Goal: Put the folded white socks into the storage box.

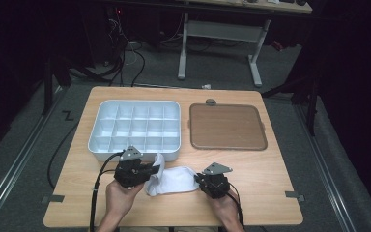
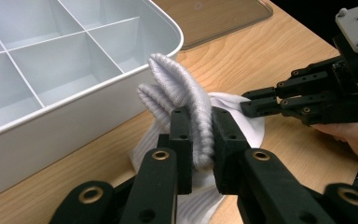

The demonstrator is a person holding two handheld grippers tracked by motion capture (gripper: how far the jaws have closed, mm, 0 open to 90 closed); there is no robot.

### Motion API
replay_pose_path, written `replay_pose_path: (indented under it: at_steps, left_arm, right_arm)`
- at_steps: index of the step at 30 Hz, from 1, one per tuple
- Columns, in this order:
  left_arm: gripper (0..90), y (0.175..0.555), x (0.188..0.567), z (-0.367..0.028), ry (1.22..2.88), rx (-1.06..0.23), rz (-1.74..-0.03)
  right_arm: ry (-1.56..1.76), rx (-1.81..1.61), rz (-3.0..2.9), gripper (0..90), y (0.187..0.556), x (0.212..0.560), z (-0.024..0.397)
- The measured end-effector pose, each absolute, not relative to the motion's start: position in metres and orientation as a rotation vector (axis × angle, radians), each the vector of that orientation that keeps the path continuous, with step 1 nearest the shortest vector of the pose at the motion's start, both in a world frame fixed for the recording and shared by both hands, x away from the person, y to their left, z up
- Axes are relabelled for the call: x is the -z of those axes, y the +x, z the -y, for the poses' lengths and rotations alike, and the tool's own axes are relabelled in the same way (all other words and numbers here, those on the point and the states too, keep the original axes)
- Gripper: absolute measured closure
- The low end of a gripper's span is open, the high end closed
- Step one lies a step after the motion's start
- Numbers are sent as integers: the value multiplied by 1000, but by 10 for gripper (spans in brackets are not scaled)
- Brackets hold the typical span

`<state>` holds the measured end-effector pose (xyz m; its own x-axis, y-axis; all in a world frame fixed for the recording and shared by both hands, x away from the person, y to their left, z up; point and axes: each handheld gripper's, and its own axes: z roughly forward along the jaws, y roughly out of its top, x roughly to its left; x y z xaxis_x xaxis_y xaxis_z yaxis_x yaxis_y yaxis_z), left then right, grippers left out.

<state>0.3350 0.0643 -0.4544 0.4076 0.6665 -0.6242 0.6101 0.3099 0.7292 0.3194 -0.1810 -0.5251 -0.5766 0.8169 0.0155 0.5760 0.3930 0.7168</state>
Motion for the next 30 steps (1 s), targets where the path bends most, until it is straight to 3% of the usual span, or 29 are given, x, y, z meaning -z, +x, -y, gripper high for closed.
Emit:
replay_pose_path:
  at_steps: [30]
  left_arm:
    - [804, 340, 477, -9, 1463, 25, -1243]
  right_arm:
    - [1141, -1008, -2306, 821, 314, 531, 172]
